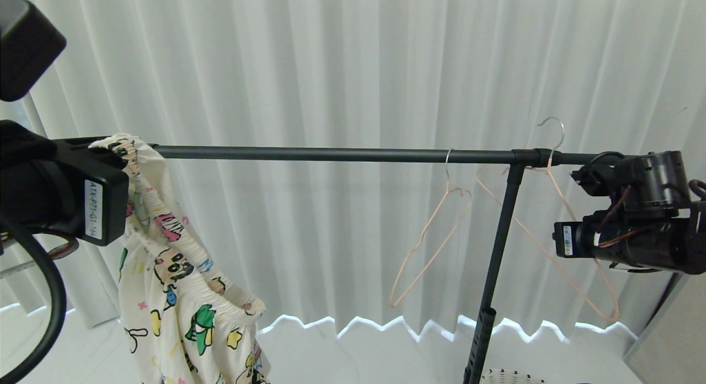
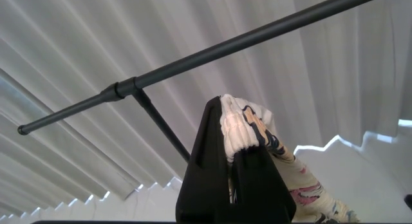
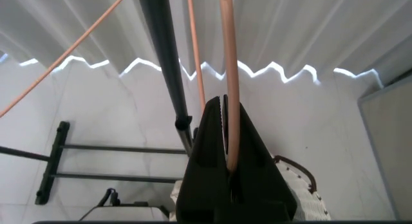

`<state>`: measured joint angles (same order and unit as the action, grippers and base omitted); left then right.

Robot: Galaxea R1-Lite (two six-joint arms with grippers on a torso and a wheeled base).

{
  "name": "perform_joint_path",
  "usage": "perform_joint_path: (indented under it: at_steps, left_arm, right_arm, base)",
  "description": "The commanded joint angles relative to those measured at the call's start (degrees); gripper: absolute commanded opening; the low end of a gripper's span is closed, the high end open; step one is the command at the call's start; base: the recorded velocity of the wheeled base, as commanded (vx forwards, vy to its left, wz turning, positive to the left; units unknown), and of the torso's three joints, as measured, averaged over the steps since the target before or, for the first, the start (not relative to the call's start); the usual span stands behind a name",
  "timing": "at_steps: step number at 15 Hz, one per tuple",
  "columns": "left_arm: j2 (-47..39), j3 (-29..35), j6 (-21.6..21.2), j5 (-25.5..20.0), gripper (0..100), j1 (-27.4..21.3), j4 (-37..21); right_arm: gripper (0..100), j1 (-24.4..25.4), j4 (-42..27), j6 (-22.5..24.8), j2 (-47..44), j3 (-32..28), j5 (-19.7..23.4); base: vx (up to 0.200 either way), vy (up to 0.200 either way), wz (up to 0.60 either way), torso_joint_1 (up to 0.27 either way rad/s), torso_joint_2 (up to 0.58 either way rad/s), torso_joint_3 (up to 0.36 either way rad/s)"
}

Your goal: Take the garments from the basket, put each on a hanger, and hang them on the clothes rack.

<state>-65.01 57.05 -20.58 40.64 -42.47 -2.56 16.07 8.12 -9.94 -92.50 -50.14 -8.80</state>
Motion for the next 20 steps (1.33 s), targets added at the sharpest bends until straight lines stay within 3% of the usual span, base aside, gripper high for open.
perform_joint_path:
  at_steps: [1, 4, 11, 17, 20]
  left_arm:
    - [0.15, -0.01, 0.01, 0.05, 0, 0.02, 0.01]
    - [0.15, -0.01, 0.01, 0.05, 0, 0.02, 0.01]
    - [0.68, -0.1, -0.08, 0.05, 0, 0.02, 0.01]
    - [0.68, -2.12, -0.08, -0.04, 0, 0.28, 0.01]
    - [0.5, -3.35, 0.01, -0.04, 0, 0.28, 0.01]
  right_arm:
    - [0, 0.02, -0.12, 0.09, 3.29, 1.1, -0.08]
    - [0, 0.02, 0.05, 1.59, 10.06, 6.46, -0.25]
    - [0, 0.02, -1.18, 8.7, 26.58, 17.97, -0.16]
    - [0, 0.1, -1.97, 13.19, 39.15, 22.89, 0.28]
    - [0, 6.08, -1.97, 14.95, 43.9, 22.89, 0.8]
  base:
    - [0.0, 0.0, 0.0, 0.0, 0.0, 0.0]
    - [0.0, 0.0, 0.0, 0.0, 0.0, 0.0]
    - [-0.2, 0.0, 0.0, 0.0, 0.0, 0.002]
    - [-0.2, 0.0, 0.0, 0.002, 0.0, 0.004]
    - [-0.2, 0.0, 0.0, -0.002, 0.0, -0.001]
